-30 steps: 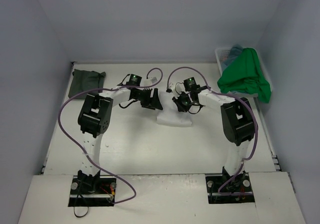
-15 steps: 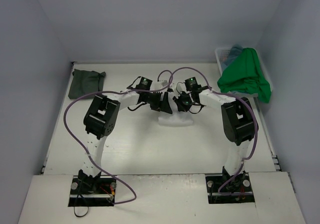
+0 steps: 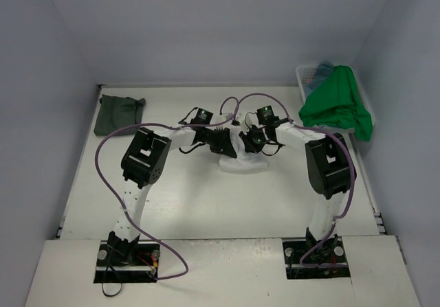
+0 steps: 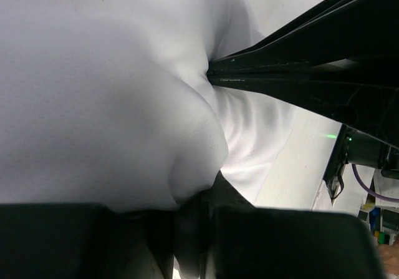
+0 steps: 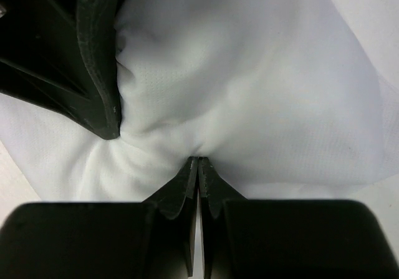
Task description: Fold and stack the t-shirts
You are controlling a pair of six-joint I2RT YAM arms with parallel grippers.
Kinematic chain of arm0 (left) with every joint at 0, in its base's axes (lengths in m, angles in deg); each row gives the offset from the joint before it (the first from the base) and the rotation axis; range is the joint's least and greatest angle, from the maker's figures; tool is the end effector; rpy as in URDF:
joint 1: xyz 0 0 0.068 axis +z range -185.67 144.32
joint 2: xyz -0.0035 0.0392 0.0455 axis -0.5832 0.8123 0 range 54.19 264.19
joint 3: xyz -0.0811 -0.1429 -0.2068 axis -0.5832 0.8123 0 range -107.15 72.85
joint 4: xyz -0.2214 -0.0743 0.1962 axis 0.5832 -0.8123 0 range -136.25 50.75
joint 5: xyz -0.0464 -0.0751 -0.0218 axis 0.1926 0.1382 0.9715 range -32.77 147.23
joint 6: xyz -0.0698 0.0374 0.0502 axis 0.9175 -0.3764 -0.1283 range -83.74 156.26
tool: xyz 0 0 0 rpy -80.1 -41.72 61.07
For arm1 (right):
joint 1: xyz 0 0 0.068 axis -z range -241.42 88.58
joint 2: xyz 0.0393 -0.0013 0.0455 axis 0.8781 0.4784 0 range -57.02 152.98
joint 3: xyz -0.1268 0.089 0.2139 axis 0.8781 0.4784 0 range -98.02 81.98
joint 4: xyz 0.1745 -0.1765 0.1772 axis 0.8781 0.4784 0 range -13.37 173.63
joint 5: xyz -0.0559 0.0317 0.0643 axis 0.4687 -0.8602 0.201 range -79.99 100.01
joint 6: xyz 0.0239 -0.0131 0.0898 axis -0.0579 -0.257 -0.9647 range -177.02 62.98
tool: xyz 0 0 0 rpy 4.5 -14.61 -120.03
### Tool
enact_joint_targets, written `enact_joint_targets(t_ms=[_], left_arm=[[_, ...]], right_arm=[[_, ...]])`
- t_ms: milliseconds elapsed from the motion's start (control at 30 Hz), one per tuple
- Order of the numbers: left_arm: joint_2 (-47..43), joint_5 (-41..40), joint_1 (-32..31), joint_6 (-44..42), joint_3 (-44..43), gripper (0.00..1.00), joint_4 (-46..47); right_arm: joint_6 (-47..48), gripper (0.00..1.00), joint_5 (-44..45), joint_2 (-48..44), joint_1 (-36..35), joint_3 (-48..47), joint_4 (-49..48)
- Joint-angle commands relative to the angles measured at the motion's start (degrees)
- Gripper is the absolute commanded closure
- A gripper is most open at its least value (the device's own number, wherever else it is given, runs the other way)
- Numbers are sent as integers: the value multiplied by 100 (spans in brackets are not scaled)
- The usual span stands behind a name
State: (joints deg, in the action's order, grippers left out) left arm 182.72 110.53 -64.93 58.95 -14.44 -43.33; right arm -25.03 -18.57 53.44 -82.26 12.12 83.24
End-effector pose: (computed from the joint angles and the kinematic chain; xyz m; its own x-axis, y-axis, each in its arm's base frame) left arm 0.4247 -0.3157 0.0777 -0.8748 0.2256 -0.4288 0.4839 0.3609 -0.7972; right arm 0.4247 0.2050 0.0998 -0.2552 -0.5949 -0.7622 -0.8859 0.4597 -0.0622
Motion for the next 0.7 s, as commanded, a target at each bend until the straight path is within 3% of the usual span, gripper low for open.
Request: enact_joint_targets(t_ms=[0, 400, 667], left_arm=[[76, -346, -168, -274, -121, 100, -330], [-381, -1067, 710, -1670, -860, 100, -2236], [-584, -1137, 1045, -1944, -1000, 100, -2624]], right_arm=[[167, 100, 72, 126, 45, 236, 183], [378, 100, -7, -823, 537, 562, 226], [431, 100, -227, -1289, 959, 579, 367]])
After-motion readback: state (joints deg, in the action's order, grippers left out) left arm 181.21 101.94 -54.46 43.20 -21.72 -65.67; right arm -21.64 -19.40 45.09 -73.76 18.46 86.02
